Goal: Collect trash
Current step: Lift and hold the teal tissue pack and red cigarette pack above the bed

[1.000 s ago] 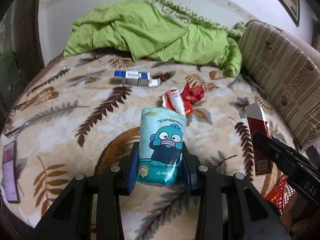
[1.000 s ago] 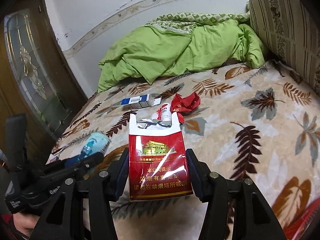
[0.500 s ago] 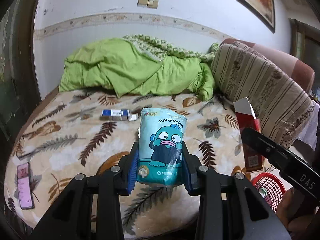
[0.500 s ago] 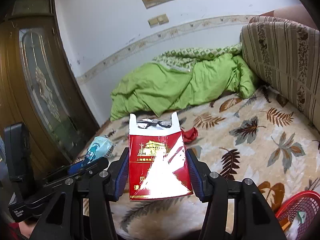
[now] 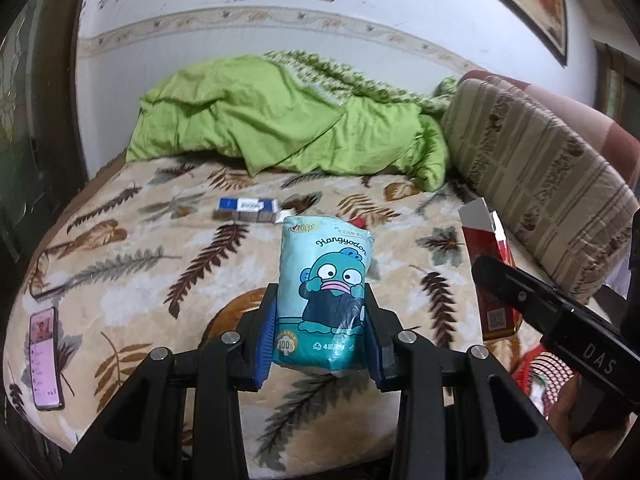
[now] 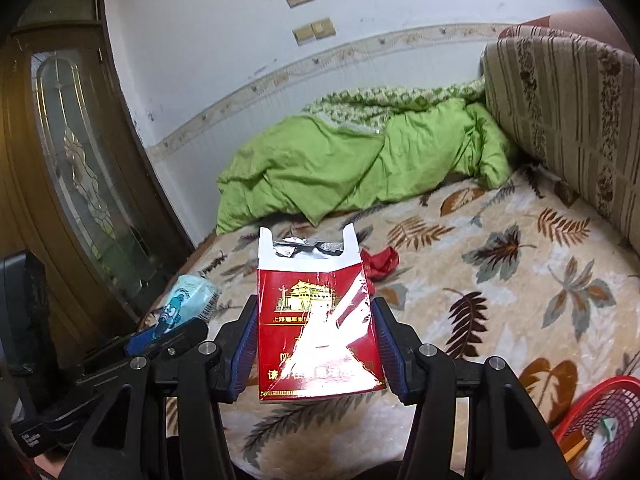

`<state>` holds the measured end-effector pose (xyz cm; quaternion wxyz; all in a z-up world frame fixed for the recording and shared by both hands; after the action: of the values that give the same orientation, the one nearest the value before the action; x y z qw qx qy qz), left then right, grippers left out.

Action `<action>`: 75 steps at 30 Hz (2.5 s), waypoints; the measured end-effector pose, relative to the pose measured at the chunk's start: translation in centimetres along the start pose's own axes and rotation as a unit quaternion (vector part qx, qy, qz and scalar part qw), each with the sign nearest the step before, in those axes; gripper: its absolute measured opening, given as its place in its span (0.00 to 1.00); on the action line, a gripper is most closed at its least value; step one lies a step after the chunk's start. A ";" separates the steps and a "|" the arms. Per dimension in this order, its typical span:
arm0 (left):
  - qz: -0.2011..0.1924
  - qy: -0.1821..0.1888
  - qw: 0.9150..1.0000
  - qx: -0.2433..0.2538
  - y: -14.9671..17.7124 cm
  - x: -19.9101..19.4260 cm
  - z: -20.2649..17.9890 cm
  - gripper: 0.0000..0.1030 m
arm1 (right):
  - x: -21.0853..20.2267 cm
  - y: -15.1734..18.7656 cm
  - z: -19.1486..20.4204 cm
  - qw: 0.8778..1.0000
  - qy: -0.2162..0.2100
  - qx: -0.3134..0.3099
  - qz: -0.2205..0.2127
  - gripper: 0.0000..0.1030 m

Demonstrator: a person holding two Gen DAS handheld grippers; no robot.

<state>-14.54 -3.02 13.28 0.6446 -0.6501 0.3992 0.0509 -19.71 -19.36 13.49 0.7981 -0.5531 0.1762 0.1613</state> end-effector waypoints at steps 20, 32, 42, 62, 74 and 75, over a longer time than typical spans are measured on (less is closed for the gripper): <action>0.065 -0.056 0.996 -0.006 4.0 11.8 5.2 0.36 | 11.0 3.9 -1.6 0.996 0.026 -0.011 0.079 0.56; 0.071 -0.066 0.995 0.004 4.6 12.3 5.3 0.37 | 12.2 4.2 -1.6 0.995 0.022 -0.003 0.101 0.56; 0.072 -0.066 0.995 0.005 4.7 12.4 5.3 0.37 | 12.5 4.3 -2.2 0.994 0.026 0.001 0.107 0.56; 0.070 -0.067 0.995 0.004 4.7 12.4 5.5 0.37 | 12.5 4.5 -2.1 0.994 0.025 0.003 0.111 0.56; 0.071 -0.068 0.995 0.003 4.8 12.6 5.4 0.37 | 12.4 4.3 -2.3 0.994 0.025 0.006 0.107 0.56; 0.071 -0.068 0.995 0.002 4.8 12.7 5.4 0.37 | 12.4 4.3 -2.3 0.994 0.025 0.006 0.107 0.56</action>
<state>-6.40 -3.33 1.18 0.6665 -0.6133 0.4001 0.1398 -10.97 -19.24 3.48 0.7750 -0.5302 0.2548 0.2311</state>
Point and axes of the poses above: each gripper's, at about its wrist camera, not at the fingertips, and x roughly the way its jaws point, z to its left, y to its underside, the point moved 6 cm from there along x, roughly the way its jaws point, and after that the axes turned 5 degrees about y, right-handed, at the moved point
